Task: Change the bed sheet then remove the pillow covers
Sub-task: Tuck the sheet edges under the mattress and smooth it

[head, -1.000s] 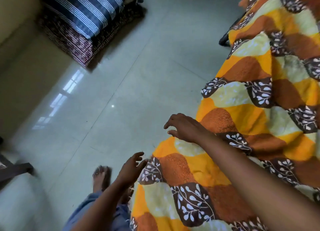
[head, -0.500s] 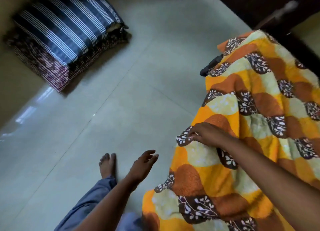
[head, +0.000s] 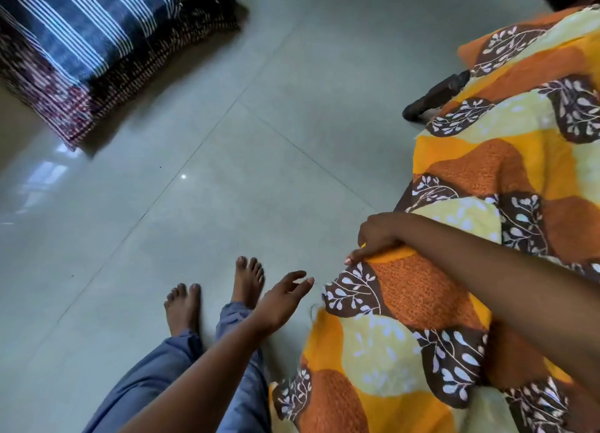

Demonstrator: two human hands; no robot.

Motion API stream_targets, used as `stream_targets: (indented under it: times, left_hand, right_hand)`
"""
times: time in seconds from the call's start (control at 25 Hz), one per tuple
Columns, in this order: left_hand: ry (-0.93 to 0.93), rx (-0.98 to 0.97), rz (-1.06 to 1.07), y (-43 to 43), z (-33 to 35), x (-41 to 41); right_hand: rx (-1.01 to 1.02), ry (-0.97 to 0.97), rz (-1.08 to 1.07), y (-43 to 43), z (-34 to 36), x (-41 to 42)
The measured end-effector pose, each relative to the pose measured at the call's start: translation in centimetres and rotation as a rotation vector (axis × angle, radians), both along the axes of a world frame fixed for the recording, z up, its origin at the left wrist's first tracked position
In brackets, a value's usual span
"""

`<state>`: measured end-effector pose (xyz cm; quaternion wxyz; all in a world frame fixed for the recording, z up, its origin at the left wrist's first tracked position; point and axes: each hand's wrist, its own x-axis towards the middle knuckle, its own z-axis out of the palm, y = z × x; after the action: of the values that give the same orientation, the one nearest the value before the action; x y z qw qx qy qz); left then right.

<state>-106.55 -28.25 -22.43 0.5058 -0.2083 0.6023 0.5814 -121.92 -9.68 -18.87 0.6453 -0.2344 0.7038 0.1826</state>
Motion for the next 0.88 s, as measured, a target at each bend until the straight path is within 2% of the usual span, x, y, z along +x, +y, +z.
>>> stream_targets:
  times: [0.12, 0.24, 0.4, 0.44, 0.52, 0.6, 0.68, 0.72, 0.88]
  left_hand:
    - [-0.056, 0.039, 0.050, 3.4, 0.5, -1.1]
    - [-0.075, 0.047, 0.102, 5.7, 1.5, -2.8]
    - [0.156, -0.266, 0.050, 2.9, 1.0, -3.7]
    - [0.216, -0.311, 0.076, 1.9, 0.9, -3.5]
    - [0.208, -0.336, 0.221, 0.3, 0.6, -3.4]
    - [0.133, -0.262, 0.305, -0.3, 0.4, -3.6]
    - [-0.012, -0.086, 0.319, -0.5, 1.1, -4.0]
    - [-0.087, 0.009, 0.341, -0.7, 1.1, -4.3]
    - [-0.198, 0.137, 0.330, -0.6, 2.4, -8.2]
  right_hand:
    - [-0.256, 0.135, -0.143, -0.6, 1.1, -2.0]
    - [-0.348, 0.262, -0.118, -2.3, 1.2, -3.8]
    - [-0.474, 0.307, 0.010, -6.2, -1.5, -4.4]
    - [-0.513, 0.326, 0.023, -7.2, -2.1, -4.4]
    - [-0.557, 0.362, 0.038, -8.5, -3.1, -4.3]
    - [-0.558, 0.385, -0.025, -8.8, -3.4, -4.1]
    - [-0.554, 0.394, -0.184, -7.9, -2.4, -4.2]
    - [-0.565, 0.401, -0.246, -7.3, -1.4, -4.5]
    - [-0.585, 0.489, -0.494, -3.0, 5.5, -6.4]
